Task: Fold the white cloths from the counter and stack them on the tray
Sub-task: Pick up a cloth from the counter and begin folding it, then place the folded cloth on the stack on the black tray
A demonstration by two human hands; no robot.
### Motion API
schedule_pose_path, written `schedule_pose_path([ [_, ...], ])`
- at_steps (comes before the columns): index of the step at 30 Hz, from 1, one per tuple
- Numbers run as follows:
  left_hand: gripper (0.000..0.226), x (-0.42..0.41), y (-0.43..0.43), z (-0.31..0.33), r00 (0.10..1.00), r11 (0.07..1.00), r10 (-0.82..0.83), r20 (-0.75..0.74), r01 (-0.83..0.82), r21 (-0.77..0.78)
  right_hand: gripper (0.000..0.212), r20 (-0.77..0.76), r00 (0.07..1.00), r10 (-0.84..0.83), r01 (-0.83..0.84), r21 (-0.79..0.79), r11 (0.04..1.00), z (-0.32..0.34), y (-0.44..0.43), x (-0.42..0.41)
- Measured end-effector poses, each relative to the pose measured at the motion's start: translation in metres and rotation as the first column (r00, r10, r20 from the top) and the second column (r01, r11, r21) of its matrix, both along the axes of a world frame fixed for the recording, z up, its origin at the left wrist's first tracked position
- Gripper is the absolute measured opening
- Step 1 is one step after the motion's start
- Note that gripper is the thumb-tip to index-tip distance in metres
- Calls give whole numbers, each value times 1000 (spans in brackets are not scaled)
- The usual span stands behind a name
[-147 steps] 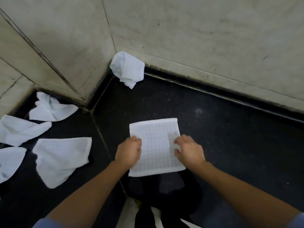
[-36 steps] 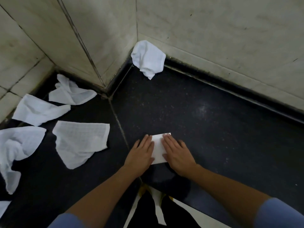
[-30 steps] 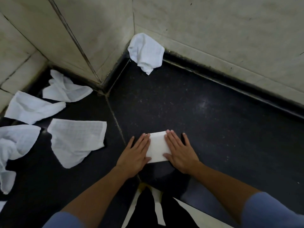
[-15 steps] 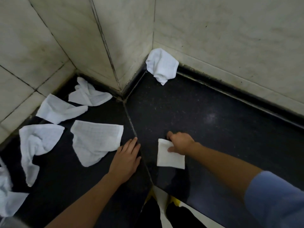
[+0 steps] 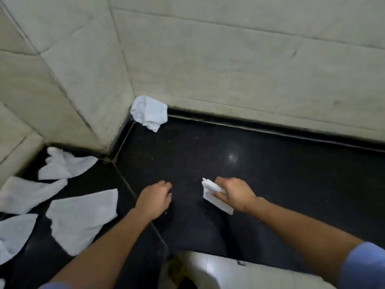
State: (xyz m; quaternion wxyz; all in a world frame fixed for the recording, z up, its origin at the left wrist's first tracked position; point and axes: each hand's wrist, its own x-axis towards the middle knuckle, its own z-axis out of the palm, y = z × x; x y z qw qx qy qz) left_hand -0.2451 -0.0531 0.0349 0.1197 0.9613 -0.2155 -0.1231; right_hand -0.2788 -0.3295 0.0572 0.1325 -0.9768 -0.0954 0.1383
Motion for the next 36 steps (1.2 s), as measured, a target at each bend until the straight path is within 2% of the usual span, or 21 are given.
schedule_pose_path([
  [4, 30, -3, -86, 24, 983, 984, -176, 43, 175, 29, 35, 101, 986, -132, 137, -50, 989, 24, -82, -62],
  [9, 31, -51, -215, 49, 926, 930, -365, 92, 358, 82, 33, 171, 930, -324, 345, -111, 932, 37, -185, -168],
  [19, 31, -213, -478, 76, 664, 680, -730, 162, 729, 76, 31, 283, 711, -644, 697, -165, 698, 79, -374, -401],
  [27, 27, -260, -653, 85, 470, 490, -864, 182, 867, 85, 27, 325, 506, -799, 861, -132, 492, 86, -490, -498],
  [36, 23, -304, -885, 122, 310, 314, -910, 276, 949, -31, 25, 424, 269, -865, 963, -101, 250, 133, -663, -558],
])
